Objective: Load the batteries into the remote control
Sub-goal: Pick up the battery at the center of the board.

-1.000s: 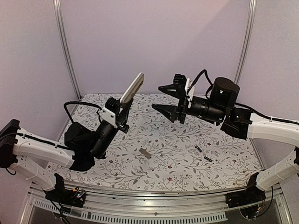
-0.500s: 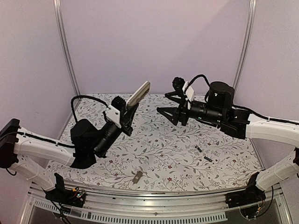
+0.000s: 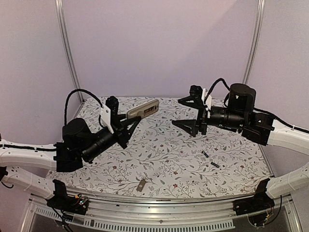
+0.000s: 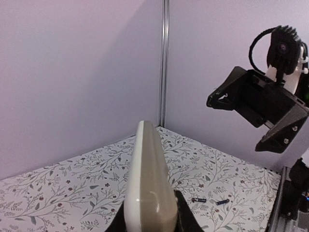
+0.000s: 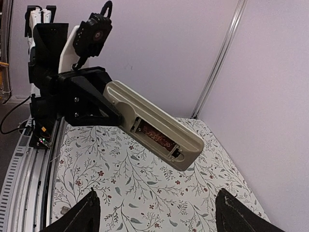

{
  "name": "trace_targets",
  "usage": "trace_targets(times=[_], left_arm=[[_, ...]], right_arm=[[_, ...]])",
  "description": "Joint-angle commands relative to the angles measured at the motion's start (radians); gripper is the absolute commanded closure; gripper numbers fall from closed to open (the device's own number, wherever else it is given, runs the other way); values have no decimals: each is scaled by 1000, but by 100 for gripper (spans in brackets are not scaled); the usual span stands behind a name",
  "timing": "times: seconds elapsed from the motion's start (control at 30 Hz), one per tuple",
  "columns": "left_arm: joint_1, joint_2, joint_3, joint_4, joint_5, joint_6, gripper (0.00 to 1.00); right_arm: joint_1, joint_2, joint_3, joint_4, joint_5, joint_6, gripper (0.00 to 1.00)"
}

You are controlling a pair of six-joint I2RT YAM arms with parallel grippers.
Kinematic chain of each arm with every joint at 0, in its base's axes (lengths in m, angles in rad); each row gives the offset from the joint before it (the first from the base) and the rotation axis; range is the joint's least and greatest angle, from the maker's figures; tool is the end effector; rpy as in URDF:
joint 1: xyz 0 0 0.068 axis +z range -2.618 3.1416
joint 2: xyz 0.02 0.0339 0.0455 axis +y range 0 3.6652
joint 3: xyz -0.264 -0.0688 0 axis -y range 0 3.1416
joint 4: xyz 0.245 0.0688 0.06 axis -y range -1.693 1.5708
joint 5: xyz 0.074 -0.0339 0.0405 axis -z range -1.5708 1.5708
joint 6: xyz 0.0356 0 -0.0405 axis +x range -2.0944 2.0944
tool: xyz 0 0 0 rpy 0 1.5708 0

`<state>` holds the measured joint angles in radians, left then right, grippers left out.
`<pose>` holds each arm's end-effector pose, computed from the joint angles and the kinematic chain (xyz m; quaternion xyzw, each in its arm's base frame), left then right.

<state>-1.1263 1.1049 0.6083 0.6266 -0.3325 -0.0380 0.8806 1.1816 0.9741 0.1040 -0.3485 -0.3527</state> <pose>0.1189 -0.2226 0.2993 0.2304 0.6210 -0.3163 0.6791 0.1681 0.2227 0.3549 -0.5177 0.5296 0.2964 0.6030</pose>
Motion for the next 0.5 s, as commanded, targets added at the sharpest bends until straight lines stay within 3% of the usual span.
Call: trace_targets(times=[0.0, 0.1, 0.27, 0.47], left_arm=[[10, -24, 35, -181, 33, -229, 100], [11, -18, 42, -210, 82, -303, 100], [11, -3, 45, -189, 173, -360, 100], [11, -4, 30, -158, 230, -353, 100]], right_arm=[[-3, -17, 33, -102, 10, -230, 19], [0, 16, 61, -102, 2, -390, 16], [61, 110, 96, -120, -12, -569, 3], [103, 171, 95, -88, 25, -610, 1]])
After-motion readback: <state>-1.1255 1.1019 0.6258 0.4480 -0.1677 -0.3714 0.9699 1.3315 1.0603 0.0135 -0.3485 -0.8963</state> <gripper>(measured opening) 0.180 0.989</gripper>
